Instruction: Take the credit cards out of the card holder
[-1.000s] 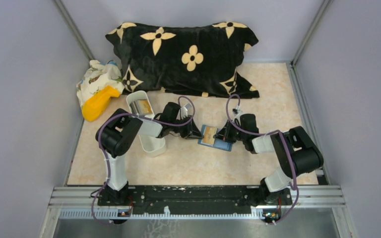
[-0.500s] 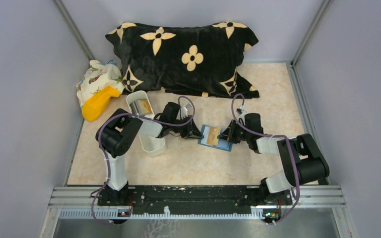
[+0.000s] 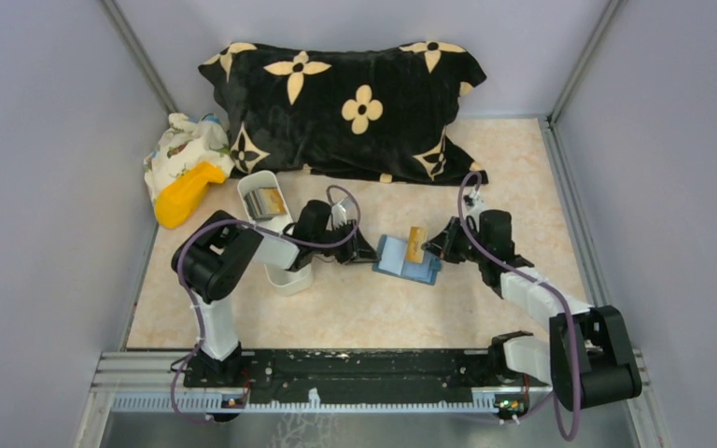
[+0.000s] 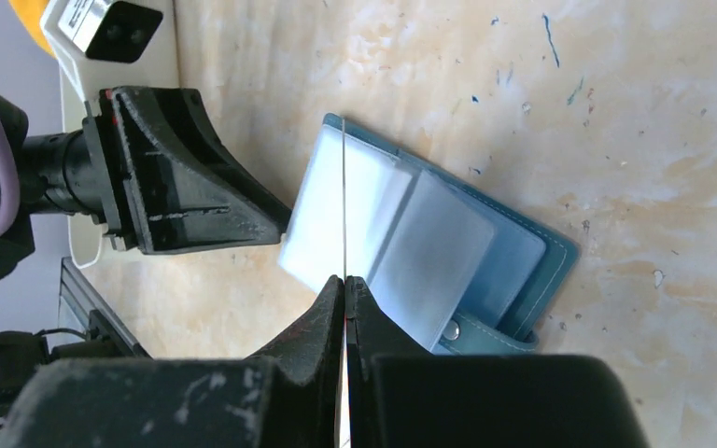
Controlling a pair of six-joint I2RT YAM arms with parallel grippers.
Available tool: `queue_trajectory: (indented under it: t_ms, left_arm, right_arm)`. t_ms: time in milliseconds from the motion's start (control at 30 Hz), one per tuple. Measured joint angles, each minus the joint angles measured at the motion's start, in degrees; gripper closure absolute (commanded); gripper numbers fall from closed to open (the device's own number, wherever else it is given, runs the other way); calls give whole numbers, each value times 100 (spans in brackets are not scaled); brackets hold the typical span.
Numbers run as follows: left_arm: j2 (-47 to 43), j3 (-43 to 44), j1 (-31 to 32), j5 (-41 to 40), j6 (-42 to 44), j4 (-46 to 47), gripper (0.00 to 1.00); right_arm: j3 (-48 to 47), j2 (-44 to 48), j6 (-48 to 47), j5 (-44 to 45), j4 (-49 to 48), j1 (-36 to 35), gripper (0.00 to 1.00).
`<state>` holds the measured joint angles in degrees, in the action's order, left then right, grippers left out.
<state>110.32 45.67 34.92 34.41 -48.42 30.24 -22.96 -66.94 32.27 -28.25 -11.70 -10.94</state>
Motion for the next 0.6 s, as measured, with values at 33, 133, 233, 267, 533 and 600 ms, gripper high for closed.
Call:
queue_trajectory:
  t_ms: [33,133,233,267,533,600]
  left_arm:
    - [-85,-142,-2,-20,-9,184,59]
    - [-424,-791,-4,-48,-168,1215,53]
    - [-684,-1097,-9,11,-306,2015,55]
    - [-726,-1115,-9,50,-339,2277,55]
    - [-446,-1154,-9,409,-994,4269,56]
    - [-201,-1152,-9,503,-1217,4710,55]
  right_arm:
    - [-11,61,-13,-37,33,17,100]
    - [-74,153,-4,-232,44,26,100]
    - [-85,188,31,-625,-162,26,100]
    - [-85,186,44,-780,-232,26,100]
    - [-83,186,208,-1665,-686,26,100]
    - [-83,186,258,-1794,-778,26,100]
